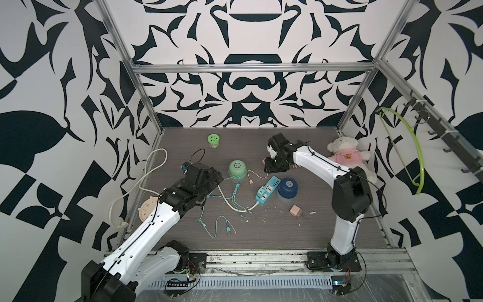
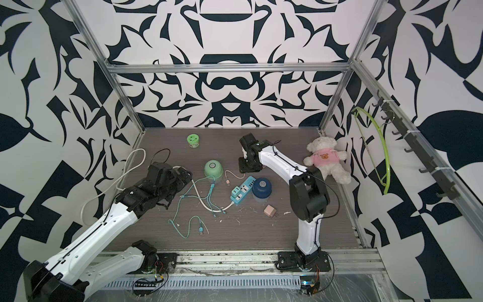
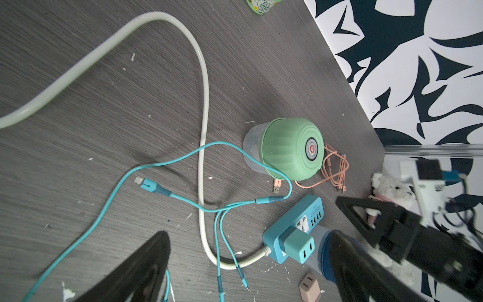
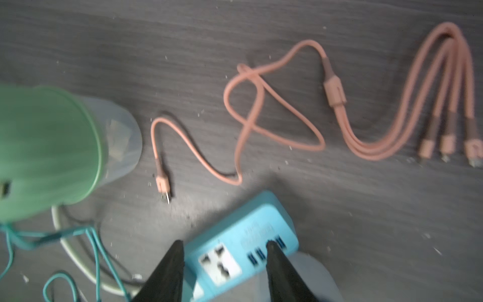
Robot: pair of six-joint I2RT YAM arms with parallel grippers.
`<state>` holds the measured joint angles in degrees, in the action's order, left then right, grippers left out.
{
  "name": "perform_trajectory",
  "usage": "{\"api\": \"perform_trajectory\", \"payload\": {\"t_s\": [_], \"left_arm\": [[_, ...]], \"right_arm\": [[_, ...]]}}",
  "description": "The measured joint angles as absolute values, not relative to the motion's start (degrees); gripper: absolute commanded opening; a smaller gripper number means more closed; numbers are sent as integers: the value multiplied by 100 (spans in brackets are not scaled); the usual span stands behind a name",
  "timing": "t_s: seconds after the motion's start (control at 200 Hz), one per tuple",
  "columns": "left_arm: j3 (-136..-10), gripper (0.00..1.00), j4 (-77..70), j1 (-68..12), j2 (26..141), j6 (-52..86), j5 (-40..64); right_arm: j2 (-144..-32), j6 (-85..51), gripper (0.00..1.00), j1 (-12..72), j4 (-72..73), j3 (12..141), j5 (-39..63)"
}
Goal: Charge the cordless meat grinders
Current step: Pick up the charging cable from the center of the board.
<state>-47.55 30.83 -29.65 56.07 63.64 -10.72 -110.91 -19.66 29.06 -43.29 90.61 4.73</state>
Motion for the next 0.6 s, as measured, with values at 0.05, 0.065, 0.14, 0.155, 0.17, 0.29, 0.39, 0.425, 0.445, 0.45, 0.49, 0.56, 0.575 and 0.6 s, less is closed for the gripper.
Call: {"api": "perform_trajectory", "payload": {"t_s": [0.05, 0.065, 0.14, 0.155, 0.17, 0.29, 0.39, 0.425, 0.445, 0.45, 0.49, 0.56, 0.575, 0.6], "left_arm": [[-4755, 98, 3079, -2965, 5610, 6383, -1079], [-4755, 98, 3076, -2965, 5607, 6383, -1081], [-4755, 98, 3063, -2965, 5610, 6410, -1100], [-4755, 98, 3063, -2965, 5610, 6414, -1103], [-4755, 98, 3063, -2965, 5610, 6418, -1109], [-4755, 98, 3059, -2965, 5610, 6449, -1122], [-4755, 98, 3006, -2965, 5638, 6451, -1138], [-4755, 98, 2976, -2965, 5658, 6449, -1140], [-4755, 98, 2958, -2965, 5671, 6447, -1144], [-4755, 98, 2954, -2965, 5673, 6449, -1144], [-4755, 98, 2934, -2965, 5697, 6445, -1151], [-4755, 98, 2899, -2965, 5745, 6414, -1155], [-4755, 98, 2893, -2965, 5754, 6401, -1155], [-4755, 98, 2875, -2965, 5774, 6388, -1155]], "right_arm": [[-11371, -1975, 32, 2906, -4278, 9255, 471], [-11443, -1914, 30, 2906, -4261, 9306, 460], [-11734, -1922, 23, 2895, -4215, 9491, 399], [-11782, -1959, 23, 2891, -4213, 9522, 379], [-11821, -1927, 22, 2884, -4213, 9546, 364], [-11974, -1984, 15, 2834, -4213, 9629, 294], [-11983, -1979, 16, 2801, -4211, 9668, 266], [-11983, -1977, 18, 2788, -4209, 9682, 257], [-11983, -1990, 19, 2781, -4209, 9690, 252], [-11983, -1986, 19, 2781, -4209, 9692, 250], [-11983, -1984, 20, 2770, -4209, 9703, 237], [-11983, -1990, 21, 2749, -4211, 9725, 231], [-11983, -1992, 21, 2744, -4211, 9730, 231], [-11983, -1992, 21, 2740, -4209, 9738, 233]]}}
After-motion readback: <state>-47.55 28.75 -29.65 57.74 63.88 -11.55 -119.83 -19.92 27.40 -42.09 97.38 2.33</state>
